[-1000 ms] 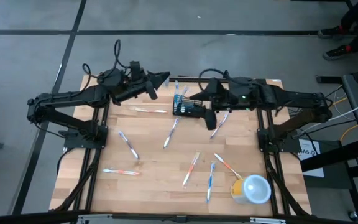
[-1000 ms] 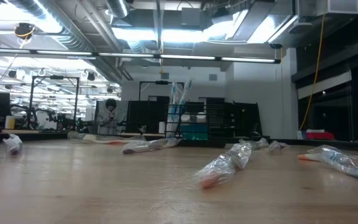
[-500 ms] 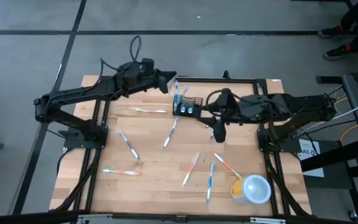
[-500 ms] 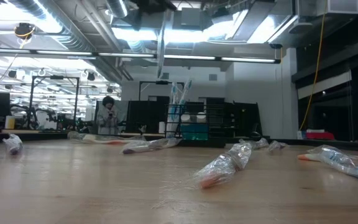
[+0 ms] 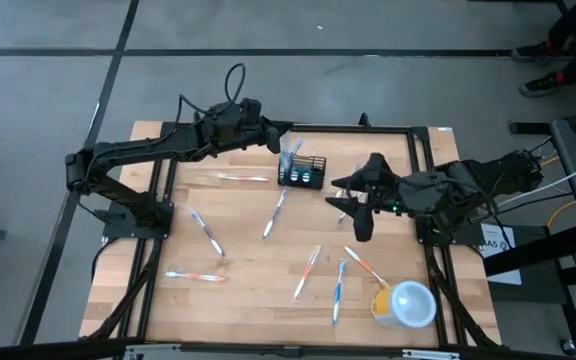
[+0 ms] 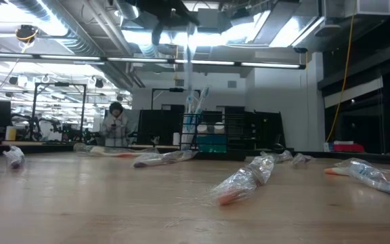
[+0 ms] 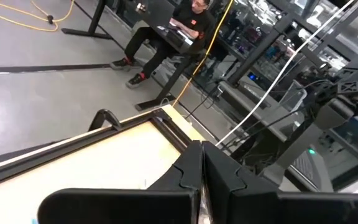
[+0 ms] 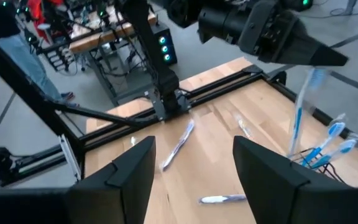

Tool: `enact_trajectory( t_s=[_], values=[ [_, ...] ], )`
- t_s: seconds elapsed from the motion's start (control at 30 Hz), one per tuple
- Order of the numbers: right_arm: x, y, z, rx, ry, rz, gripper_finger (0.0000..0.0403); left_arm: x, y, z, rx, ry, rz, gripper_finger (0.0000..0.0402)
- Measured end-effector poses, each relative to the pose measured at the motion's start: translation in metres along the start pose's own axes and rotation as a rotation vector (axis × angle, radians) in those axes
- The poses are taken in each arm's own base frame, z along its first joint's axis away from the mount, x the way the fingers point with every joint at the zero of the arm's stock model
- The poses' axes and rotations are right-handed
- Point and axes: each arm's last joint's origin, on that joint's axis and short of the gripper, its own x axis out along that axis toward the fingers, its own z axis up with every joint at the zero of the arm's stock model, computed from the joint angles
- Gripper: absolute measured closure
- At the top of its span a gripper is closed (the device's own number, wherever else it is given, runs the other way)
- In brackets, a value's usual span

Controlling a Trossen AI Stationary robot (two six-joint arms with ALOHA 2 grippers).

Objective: Pick & Place toothbrushing station
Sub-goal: Put the top blue toothbrush into the left section of the mesh organizer

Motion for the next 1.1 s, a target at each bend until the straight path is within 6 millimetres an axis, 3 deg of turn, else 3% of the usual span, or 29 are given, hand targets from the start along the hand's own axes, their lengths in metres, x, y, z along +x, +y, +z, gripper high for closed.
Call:
enact_trajectory(
  t_s=[0.43,0.77,1.1],
  values=[
    [-0.016,0.010,-0.004,0.022,-0.054,-0.024,0.0186,0.004,0.010,0.004,0.005,0.007,0.006,0.0400],
    [-0.025,0.018,-0.008,0.028,-0.089,-0.049,0.0186,0.006,0.021,-0.005,-0.026,0.002,0.012,0.0400],
    [-0.026,0.019,-0.009,0.043,-0.103,-0.063,0.0186,0.026,0.033,-0.015,-0.040,0.020,0.022,0.0400]
  ],
)
